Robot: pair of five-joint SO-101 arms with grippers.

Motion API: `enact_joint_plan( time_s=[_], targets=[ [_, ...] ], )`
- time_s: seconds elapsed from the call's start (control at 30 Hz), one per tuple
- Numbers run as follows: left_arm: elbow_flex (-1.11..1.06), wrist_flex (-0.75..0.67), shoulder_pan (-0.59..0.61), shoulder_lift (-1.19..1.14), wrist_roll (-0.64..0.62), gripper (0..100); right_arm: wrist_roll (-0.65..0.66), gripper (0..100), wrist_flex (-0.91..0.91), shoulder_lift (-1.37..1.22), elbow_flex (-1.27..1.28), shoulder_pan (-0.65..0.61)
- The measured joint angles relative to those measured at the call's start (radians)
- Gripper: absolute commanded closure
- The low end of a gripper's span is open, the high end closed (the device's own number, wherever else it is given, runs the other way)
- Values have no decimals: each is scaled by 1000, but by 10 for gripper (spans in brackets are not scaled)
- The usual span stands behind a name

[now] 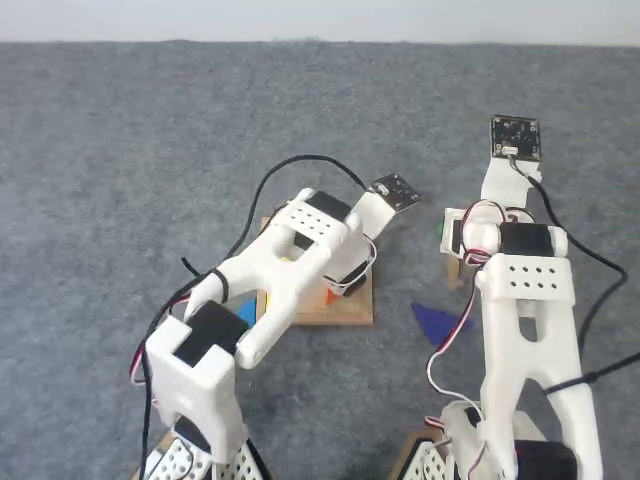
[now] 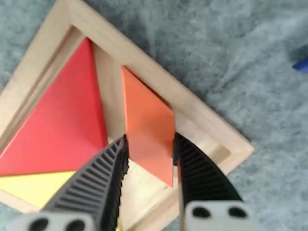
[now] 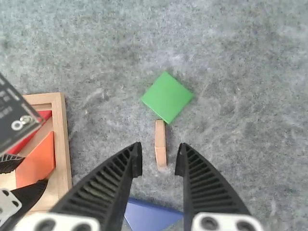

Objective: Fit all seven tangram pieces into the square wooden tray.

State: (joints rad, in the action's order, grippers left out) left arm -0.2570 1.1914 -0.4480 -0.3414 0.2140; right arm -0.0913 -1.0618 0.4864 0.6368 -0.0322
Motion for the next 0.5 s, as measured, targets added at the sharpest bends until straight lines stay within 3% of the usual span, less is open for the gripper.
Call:
enact_joint_plan(
  time_s=[0.5],
  targets=[
    [-2, -14, -2, 3, -54, 928, 0, 876, 0, 0, 0, 0]
  ],
)
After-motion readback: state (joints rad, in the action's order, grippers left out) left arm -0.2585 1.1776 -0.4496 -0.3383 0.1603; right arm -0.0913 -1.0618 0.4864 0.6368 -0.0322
